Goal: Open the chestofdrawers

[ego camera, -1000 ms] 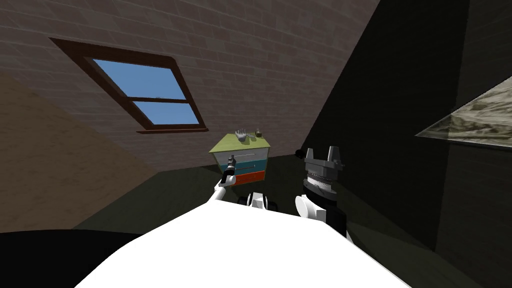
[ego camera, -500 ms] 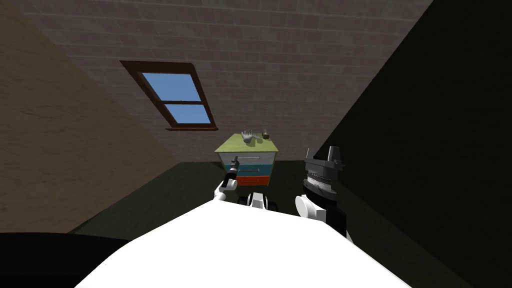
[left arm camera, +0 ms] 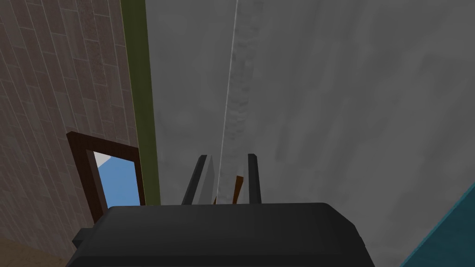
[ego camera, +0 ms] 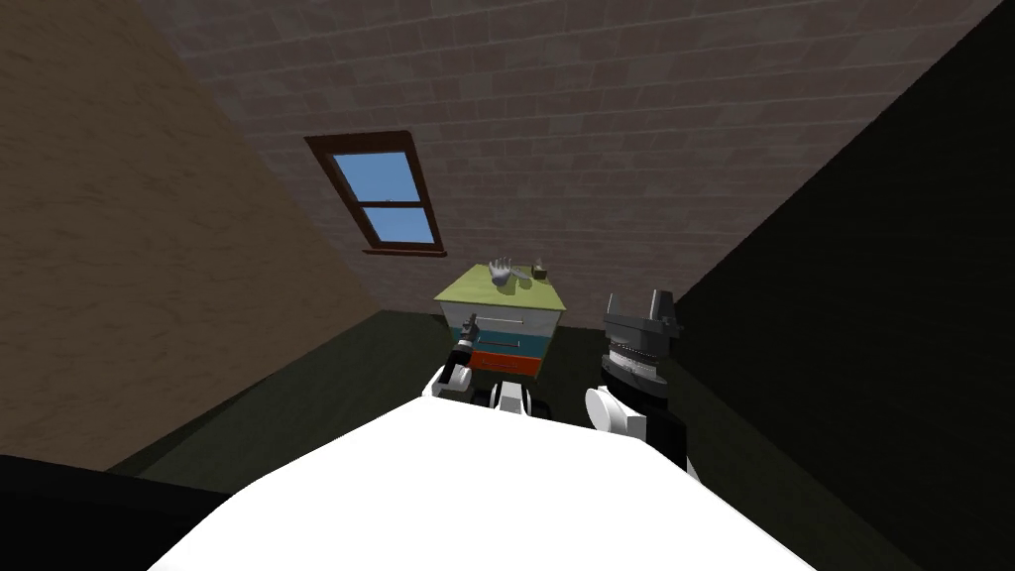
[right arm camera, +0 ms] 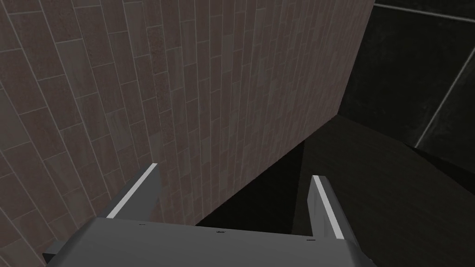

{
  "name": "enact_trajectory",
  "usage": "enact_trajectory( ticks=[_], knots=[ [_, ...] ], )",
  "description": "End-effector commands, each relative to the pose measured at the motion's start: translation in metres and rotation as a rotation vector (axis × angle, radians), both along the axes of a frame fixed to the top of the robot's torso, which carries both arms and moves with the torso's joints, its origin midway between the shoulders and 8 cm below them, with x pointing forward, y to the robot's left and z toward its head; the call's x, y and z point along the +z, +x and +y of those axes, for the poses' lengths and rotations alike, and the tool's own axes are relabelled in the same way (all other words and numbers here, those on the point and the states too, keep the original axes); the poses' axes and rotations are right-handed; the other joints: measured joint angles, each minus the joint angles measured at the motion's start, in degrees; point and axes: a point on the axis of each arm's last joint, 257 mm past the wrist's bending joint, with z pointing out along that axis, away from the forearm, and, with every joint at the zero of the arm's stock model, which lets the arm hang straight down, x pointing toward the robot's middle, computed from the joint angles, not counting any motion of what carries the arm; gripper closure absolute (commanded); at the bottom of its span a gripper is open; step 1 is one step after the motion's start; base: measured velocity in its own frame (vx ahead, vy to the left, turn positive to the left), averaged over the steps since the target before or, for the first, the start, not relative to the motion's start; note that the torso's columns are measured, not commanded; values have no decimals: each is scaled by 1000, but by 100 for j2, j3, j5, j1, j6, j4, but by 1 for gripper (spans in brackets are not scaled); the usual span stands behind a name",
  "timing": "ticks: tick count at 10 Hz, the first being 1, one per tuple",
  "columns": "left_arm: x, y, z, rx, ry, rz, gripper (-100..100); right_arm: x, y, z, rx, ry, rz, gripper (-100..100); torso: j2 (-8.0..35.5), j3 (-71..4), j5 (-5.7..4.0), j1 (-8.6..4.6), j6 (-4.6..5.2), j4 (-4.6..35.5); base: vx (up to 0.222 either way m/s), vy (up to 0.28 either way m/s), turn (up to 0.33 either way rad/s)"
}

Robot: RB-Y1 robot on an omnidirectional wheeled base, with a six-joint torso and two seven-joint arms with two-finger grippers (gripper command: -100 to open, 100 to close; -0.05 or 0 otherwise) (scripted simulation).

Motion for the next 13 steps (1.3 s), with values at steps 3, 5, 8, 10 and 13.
enact_trajectory(
  ticks=[3,5,8,10,13],
  knots=[
    [11,-14,-26,-54,-14,3,100,0,0,0,0,0,0,0,34,22,0,-6,7,10,32,-15,93],
    [14,-14,-28,-59,-13,3,100,0,0,0,0,0,0,0,80,49,-7,-11,-2,30,-147,-4,4],
    [13,-16,-28,-62,-8,16,100,0,0,0,0,0,0,0,66,35,-22,-27,1,51,-172,24,-9],
    [16,-21,-30,-69,-9,13,100,0,0,0,0,0,0,0,43,19,-23,-26,-10,39,-174,6,18],
    [13,-26,-29,-69,-6,22,100,0,0,0,0,0,0,0,66,35,-25,-36,1,54,-171,-4,14]
  ],
)
